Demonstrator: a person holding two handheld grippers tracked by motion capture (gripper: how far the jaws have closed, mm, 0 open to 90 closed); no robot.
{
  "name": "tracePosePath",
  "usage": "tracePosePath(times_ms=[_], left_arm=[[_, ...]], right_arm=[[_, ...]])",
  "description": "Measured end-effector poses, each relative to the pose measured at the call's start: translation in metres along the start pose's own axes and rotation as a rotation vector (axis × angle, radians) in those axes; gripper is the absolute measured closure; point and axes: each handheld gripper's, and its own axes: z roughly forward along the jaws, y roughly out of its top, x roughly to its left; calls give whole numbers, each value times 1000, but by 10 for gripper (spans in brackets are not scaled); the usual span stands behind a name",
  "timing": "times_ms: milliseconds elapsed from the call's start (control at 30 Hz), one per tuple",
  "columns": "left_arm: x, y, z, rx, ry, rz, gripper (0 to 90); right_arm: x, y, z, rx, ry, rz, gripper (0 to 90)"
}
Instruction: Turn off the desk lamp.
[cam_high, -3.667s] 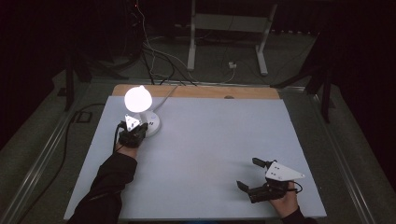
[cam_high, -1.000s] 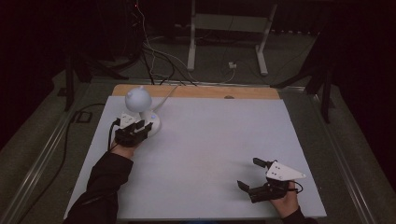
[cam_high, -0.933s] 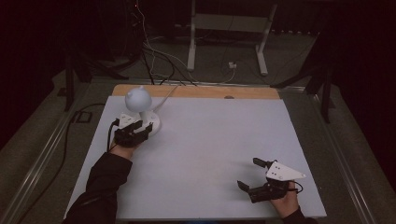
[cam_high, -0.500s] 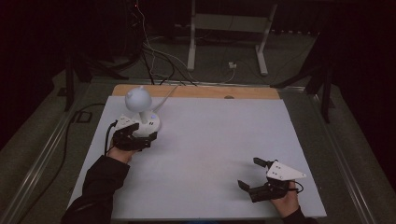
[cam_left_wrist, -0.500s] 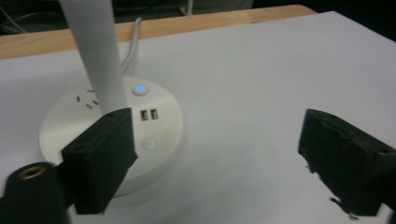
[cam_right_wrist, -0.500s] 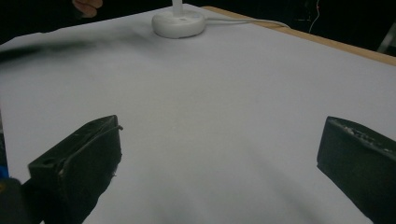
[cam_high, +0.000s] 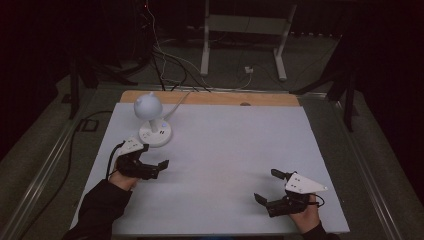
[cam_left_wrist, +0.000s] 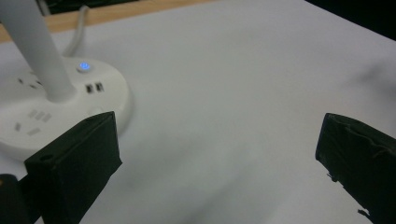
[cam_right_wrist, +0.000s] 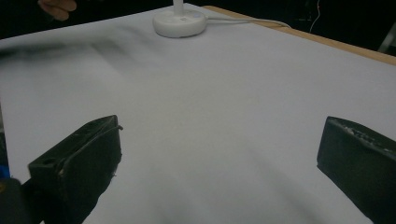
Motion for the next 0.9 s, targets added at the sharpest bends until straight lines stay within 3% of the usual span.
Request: tracePosePath(times_ms=[400, 733, 900], left_arm=[[-13, -27, -13, 15, -50, 44, 5], [-22, -46, -17, 43, -101, 74, 5], [-23, -53, -16, 57, -110, 108, 5]], right_arm=[[1, 0, 1, 4, 2, -2, 0], [0, 0, 1, 4, 2, 2, 0], [1, -1, 3, 9, 3, 6, 0]])
